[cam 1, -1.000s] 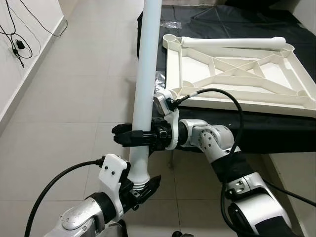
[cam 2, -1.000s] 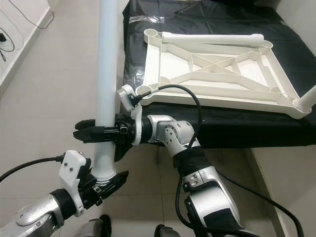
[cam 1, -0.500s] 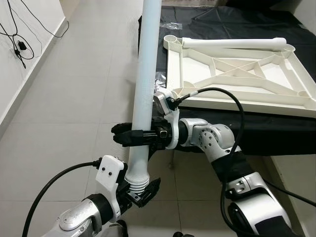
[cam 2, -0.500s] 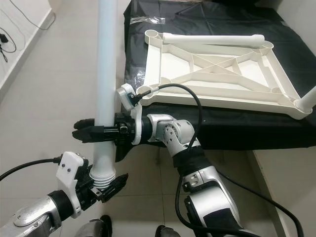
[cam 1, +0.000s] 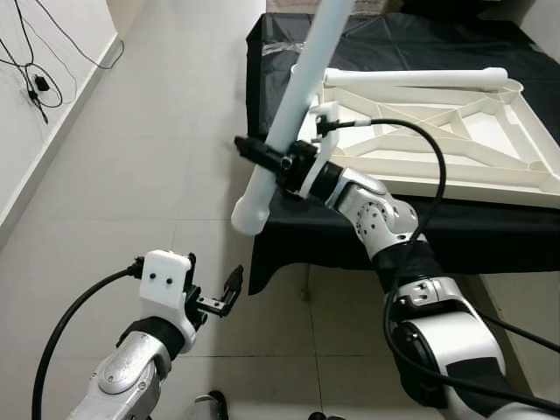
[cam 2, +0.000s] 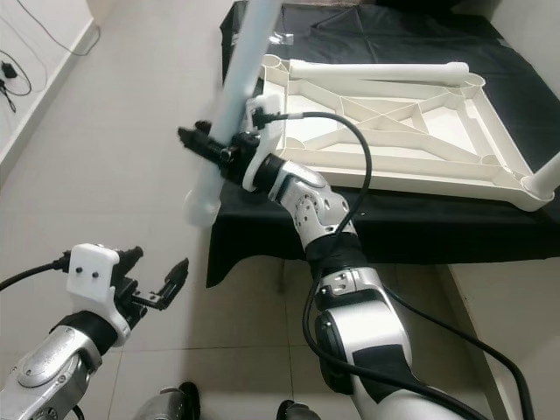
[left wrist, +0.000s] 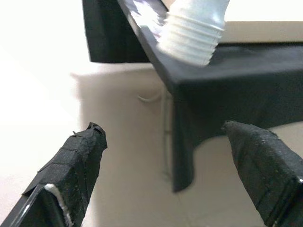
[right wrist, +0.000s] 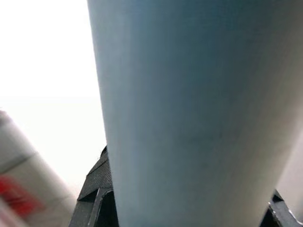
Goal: Building children table
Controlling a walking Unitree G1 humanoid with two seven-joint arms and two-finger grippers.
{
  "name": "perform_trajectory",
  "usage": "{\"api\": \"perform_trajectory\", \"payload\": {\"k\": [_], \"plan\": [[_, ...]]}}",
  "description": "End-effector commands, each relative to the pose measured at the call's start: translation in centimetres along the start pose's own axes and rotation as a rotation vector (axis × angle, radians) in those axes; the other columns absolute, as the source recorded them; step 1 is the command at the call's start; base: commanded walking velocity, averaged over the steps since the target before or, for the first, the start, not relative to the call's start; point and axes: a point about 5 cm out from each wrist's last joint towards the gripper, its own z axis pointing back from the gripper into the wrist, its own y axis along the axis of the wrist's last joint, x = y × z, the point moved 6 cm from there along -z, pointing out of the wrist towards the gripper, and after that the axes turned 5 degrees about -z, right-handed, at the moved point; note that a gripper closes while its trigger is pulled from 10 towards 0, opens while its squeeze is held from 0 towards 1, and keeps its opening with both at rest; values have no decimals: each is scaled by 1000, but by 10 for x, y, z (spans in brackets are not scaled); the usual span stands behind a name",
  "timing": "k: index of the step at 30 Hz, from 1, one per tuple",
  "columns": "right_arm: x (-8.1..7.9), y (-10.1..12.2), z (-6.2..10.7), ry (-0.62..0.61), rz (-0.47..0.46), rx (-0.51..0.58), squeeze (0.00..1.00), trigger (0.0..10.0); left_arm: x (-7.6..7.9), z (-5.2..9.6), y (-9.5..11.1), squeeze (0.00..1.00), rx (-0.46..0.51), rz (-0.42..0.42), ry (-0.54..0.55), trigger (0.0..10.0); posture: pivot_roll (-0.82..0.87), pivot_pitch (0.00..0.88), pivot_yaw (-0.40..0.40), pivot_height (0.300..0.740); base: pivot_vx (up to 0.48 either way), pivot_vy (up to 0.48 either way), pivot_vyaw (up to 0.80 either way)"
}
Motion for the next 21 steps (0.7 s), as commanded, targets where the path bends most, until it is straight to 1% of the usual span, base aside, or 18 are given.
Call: {"api": "perform_trajectory", "payload": {"k": [1,2,4,7,9,11,12,16,21], "plan": [[4,16,-5,-75,78,71,0,10000,-8,-1,-1,0,1,-13,53,10000,76,197,-37,740,0,0,0],[4,16,-5,-75,78,71,0,10000,-8,-1,-1,0,1,-13,53,10000,76,197,-37,740,0,0,0],[12,28,-6,-179,137,147,0,10000,-14,-6,10,0,48,-44,105,10000,82,190,-41,740,0,0,0],[13,31,-6,-204,150,169,0,10000,-16,-8,14,0,68,-54,115,10000,82,190,-41,740,0,0,0],[15,36,-6,-247,169,209,0,10000,-17,-10,23,0,105,-63,129,10000,82,190,-41,740,0,0,0],[15,36,-6,-247,169,209,0,10000,-17,-10,23,0,105,-63,129,10000,82,190,-41,740,0,0,0],[14,39,-7,-257,180,222,0,10000,-17,-11,27,0,116,-65,132,10000,84,189,-43,740,0,0,0],[9,42,-9,-267,199,249,0,10000,-19,-13,31,0,130,-83,142,10000,82,187,-43,740,276,0,0],[6,39,-12,-277,210,264,0,10000,-19,-14,31,0,133,-93,149,10000,83,186,-45,740,303,0,0]]}}
